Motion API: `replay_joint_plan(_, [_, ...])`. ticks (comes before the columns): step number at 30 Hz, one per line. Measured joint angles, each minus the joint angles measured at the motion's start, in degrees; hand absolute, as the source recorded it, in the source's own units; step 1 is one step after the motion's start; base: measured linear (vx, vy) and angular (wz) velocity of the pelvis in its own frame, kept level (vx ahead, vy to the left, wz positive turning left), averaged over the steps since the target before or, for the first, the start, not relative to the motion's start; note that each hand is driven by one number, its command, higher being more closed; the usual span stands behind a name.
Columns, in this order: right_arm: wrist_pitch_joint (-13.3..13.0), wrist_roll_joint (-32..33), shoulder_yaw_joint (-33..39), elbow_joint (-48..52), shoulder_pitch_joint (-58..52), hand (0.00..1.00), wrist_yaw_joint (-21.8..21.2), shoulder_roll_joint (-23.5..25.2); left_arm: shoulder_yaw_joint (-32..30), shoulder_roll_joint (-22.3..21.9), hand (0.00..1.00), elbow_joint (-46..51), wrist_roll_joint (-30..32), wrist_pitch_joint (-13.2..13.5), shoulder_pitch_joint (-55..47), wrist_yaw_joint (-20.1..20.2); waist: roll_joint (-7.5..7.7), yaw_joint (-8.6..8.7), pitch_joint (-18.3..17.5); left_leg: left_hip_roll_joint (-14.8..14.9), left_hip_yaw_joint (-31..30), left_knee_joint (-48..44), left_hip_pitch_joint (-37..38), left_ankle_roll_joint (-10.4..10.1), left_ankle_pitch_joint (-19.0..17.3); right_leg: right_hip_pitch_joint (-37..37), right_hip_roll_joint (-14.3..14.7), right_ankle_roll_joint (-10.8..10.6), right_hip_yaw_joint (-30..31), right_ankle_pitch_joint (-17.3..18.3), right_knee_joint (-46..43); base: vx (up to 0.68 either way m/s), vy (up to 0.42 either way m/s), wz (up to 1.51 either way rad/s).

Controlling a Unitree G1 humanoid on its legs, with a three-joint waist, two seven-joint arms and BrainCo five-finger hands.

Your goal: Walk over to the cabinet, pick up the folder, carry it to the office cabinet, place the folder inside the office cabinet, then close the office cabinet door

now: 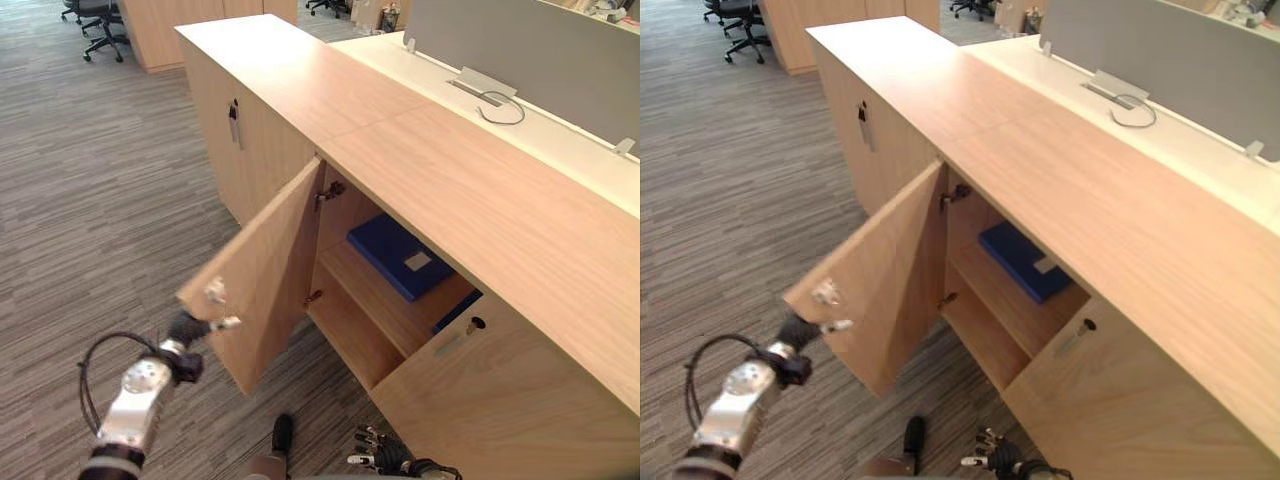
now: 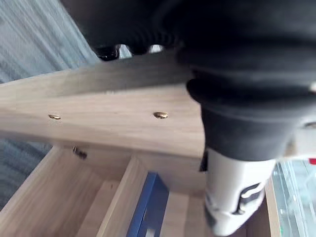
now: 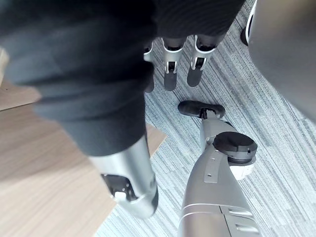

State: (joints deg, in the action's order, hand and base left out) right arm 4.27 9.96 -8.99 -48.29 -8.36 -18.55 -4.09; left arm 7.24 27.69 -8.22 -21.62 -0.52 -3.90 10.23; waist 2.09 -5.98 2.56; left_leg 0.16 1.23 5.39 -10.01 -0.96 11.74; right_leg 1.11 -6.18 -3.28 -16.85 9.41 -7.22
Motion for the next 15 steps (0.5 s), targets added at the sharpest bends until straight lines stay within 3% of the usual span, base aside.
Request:
replay_joint_plan(4, [-0.59,-0.02,-2.09,-1.0,1.39,0.0,-0.01,-0.11,6.26,-3.96,0.0,5.01,-0.01,-0.02,-3.93,3.23,-1.02,0.23,-0.78,0.12,0.13,0.0,-0.01,0.18,0.47,0.08,0.08,-0.07,0.05,-0.05,0.58,0.0,-0.011,-0.06])
replay_joint_plan(8, [-0.93,-0.07,-4.37,-0.98,1.96,0.0,-0.07,-0.03,11.05,-8.01,0.0,7.17,-3.1,0.02,-4.65,7.63,-0.71,0.46,-1.23,0.23,0.27,0.0,0.01,0.47,1.02,0.15,0.13,-0.48,0.1,-0.27,0.86,0.04,-0.042,-0.06])
replay_joint_plan(15, [-1.16,-0.17,-6.89,-0.94,4.18,0.0,-0.55,-0.31,12.06,-9.47,0.0,7.85,-3.99,0.29,-6.05,9.53,-0.35,1.74,-1.65,0.42,1.13,-0.04,0.37,0.15,1.26,0.44,0.26,-0.6,0.41,-0.57,0.95,0.07,-0.067,-0.05])
